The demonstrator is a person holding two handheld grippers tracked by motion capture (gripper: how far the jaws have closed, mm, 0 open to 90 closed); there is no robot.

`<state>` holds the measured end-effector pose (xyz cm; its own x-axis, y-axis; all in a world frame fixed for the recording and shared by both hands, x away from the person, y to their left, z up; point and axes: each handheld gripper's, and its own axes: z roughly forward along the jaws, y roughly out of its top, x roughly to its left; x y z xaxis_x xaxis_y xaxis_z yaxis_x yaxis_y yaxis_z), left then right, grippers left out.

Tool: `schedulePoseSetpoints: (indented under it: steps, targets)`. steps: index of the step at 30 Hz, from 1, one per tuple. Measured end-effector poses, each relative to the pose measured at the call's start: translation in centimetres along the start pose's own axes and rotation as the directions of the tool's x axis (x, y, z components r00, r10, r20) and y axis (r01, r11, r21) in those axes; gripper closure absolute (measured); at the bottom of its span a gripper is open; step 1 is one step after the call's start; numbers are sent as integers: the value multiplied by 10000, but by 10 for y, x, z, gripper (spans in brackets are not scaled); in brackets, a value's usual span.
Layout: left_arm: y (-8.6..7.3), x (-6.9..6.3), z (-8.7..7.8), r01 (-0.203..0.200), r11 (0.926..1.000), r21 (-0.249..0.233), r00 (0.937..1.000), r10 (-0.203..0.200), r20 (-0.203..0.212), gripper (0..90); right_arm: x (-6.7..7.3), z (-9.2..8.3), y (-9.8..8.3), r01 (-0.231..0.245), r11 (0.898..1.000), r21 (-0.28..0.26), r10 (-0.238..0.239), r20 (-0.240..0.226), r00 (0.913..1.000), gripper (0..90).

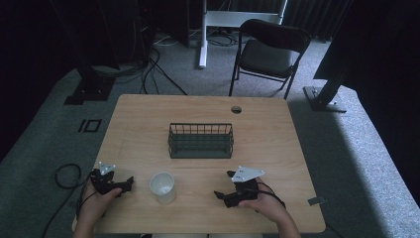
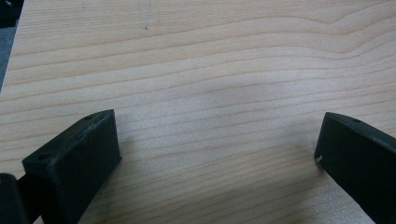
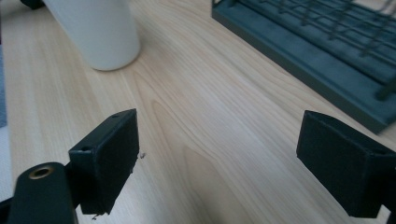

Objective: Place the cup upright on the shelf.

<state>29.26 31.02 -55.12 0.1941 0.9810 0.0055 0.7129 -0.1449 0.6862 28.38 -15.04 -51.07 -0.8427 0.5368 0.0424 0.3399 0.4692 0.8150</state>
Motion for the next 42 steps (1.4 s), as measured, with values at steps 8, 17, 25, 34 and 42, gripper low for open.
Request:
schedulePoseSetpoints:
  steps: [8,17,25,34,42]
  targets:
    - [0,0,0,-4,10000,5,10000,4,1,3,14,14,6,209,9997,-108,-216,-674,9975,128]
    - [0,0,0,3,10000,0,10000,-3,2,3,26,27,18,552,9984,-144,-564,-1115,9922,128]
    - [0,0,0,-1,10000,3,10000,1,1,3,38,42,30,799,9966,-203,-820,-1499,9853,128]
    - [0,0,0,1,10000,1,10000,-1,2,3,53,60,42,1082,9936,-313,-1121,-1855,9762,127]
    - [0,0,0,3,10000,1,10000,-3,2,3,61,71,51,1205,9915,-484,-1280,-2062,9701,125]
